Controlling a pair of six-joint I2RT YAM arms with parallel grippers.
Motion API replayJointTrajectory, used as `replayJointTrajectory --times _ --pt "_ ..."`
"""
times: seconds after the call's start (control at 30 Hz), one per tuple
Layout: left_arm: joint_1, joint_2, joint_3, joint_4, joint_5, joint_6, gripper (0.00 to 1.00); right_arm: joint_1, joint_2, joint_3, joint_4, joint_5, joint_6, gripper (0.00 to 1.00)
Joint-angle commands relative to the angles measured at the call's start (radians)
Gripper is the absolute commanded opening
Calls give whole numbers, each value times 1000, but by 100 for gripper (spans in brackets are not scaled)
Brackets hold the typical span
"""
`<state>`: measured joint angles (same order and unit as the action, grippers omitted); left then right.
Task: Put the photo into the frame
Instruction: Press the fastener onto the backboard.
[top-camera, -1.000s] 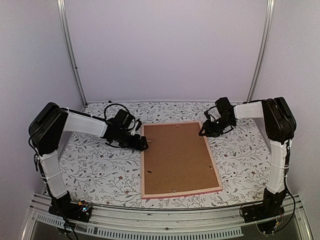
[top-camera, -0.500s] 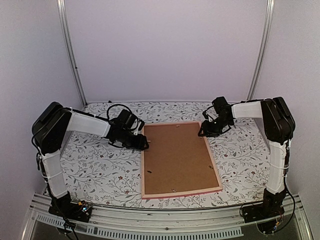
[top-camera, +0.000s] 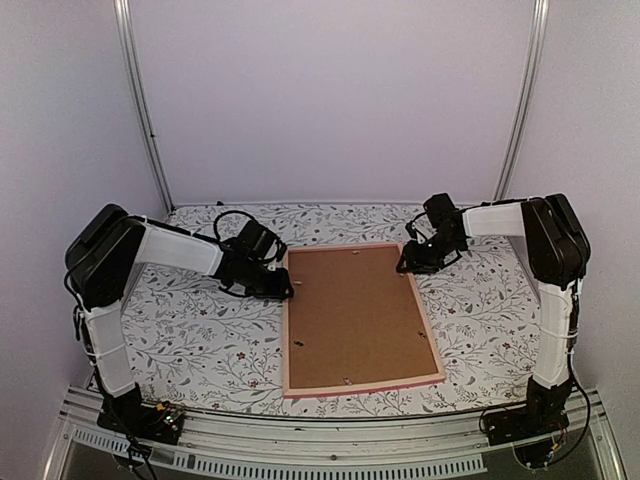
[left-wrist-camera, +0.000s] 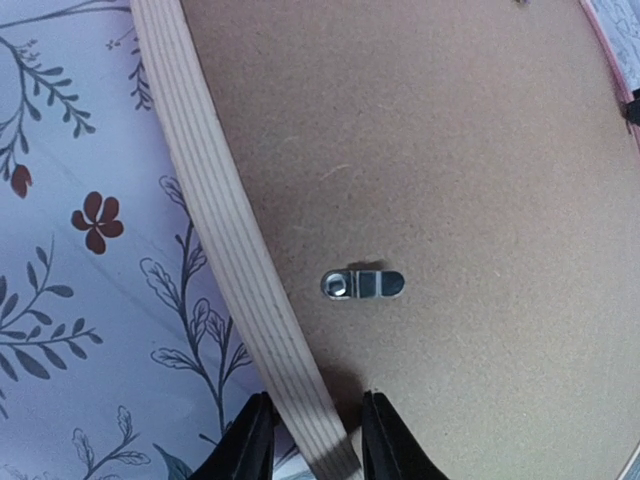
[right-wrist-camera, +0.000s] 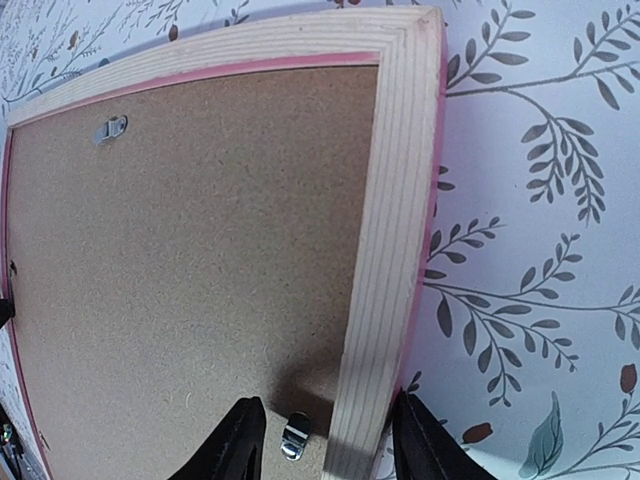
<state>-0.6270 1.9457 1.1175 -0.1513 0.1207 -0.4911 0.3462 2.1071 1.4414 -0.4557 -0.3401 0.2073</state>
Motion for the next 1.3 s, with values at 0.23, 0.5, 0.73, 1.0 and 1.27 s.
replayJointTrajectory --times 0.23,0.5,0.73,1.0,1.27 --pt "-40 10 -12 24 -29 -47 30 14 21 -10 3 42 22 40" --pt "-42 7 -8 18 -33 -43 30 18 25 -10 -4 58 19 36" --pt "-43 7 -7 18 -32 -41 30 18 37 -16 -12 65 5 31" --pt "-43 7 -8 14 -33 -38 30 16 52 -31 -8 55 -12 29" --pt "-43 3 -8 11 -39 -44 30 -3 53 -32 -6 -31 -21 23"
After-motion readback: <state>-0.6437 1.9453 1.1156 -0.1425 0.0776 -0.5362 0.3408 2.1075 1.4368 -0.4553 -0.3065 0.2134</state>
